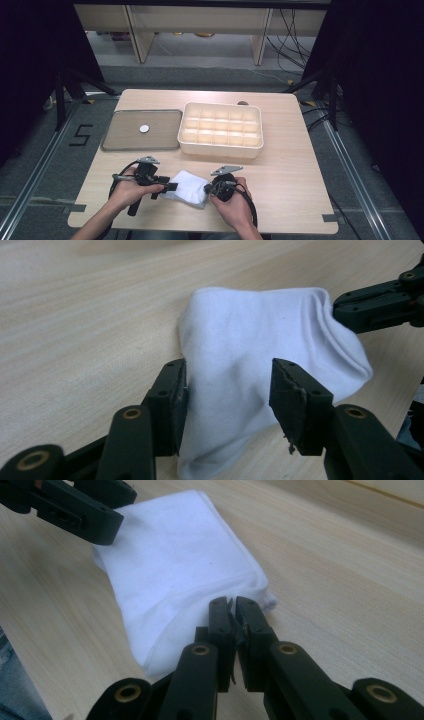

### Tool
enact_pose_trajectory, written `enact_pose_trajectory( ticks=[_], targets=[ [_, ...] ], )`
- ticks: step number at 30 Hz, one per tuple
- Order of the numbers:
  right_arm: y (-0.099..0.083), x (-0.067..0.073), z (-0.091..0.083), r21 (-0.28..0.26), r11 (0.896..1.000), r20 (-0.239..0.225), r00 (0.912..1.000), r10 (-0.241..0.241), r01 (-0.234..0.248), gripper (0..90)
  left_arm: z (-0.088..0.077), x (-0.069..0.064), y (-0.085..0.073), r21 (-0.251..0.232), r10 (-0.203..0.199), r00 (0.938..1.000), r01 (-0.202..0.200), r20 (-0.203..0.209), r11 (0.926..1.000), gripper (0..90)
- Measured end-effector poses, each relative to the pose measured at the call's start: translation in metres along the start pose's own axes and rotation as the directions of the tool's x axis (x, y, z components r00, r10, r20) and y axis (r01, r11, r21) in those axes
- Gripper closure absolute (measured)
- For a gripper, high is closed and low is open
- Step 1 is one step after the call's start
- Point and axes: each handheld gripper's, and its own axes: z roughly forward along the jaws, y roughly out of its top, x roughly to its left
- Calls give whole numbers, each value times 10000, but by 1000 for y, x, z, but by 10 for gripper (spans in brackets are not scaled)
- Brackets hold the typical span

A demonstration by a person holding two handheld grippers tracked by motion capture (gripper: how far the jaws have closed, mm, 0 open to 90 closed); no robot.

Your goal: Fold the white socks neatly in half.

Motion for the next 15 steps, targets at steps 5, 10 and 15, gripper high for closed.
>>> enact_pose_trajectory(
  ticks=[5,10,15],
  targets=[
    [-2,0,-1,-91,10000,79,10000,40,-40,859,5,3,-3,250,-112,9999,115,-92,9996,640],
    [-2,0,0,-88,9999,106,9999,-58,59,856,8,5,-8,81,-235,9997,235,-81,9997,744],
    [1,3,-4,-138,9999,143,9999,24,-22,848,7,4,-9,-2,-304,9994,304,-161,9995,773]
  ],
)
